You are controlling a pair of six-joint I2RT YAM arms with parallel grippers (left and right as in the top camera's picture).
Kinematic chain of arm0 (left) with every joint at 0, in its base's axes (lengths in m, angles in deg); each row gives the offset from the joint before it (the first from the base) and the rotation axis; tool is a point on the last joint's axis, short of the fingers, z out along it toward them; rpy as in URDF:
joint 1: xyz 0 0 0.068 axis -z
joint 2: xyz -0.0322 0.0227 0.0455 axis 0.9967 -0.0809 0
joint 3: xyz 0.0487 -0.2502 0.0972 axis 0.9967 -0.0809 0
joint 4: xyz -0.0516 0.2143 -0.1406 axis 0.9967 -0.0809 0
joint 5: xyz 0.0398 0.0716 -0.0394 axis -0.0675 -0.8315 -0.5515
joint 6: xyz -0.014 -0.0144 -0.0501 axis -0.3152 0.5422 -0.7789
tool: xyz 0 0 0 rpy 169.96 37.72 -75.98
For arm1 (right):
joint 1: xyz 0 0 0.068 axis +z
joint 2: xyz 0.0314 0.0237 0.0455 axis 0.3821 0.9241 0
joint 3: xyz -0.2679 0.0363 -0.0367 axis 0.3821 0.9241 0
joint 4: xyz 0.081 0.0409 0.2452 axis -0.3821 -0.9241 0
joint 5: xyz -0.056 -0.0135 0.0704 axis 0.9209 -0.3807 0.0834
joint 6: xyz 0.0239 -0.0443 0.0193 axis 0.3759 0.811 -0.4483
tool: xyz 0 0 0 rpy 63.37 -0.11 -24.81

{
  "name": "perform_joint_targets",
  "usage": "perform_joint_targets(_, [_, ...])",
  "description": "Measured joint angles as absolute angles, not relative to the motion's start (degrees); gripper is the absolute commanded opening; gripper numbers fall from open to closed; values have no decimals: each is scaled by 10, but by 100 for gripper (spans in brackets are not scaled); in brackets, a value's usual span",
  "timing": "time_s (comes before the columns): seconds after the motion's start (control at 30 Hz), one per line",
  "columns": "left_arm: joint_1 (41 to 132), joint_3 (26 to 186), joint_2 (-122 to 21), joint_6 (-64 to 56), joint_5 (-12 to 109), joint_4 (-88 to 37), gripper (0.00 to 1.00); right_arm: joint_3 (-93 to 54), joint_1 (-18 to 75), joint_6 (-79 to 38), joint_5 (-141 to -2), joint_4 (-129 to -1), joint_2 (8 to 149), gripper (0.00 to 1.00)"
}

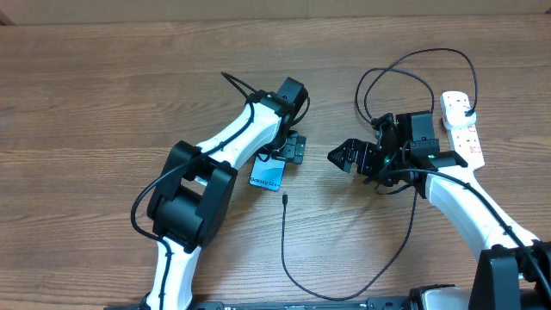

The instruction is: Plug charger to phone and switch on socket

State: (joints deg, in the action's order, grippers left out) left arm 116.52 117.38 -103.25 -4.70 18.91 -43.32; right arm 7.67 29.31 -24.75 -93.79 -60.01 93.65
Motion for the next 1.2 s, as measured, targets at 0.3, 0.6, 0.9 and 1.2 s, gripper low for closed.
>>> perform_joint_targets(0.3, [1165,1167,-1027,-23,215,-471,76,78,293,-262,-941,-571,937,100])
perform_joint_targets(0.6, [1160,1168,-1024,-40,268,-478,67,95,345,-295,-961,-561,942,100])
perform_joint_targets(0.9, [1122,1172,-1028,-35,457,-491,70,130,402,-338,-970,-461,985,99])
perform_joint_targets(1.2, [1099,1172,-1034,-8,605,-492,72,131,435,-359,-992,-412,1024,70])
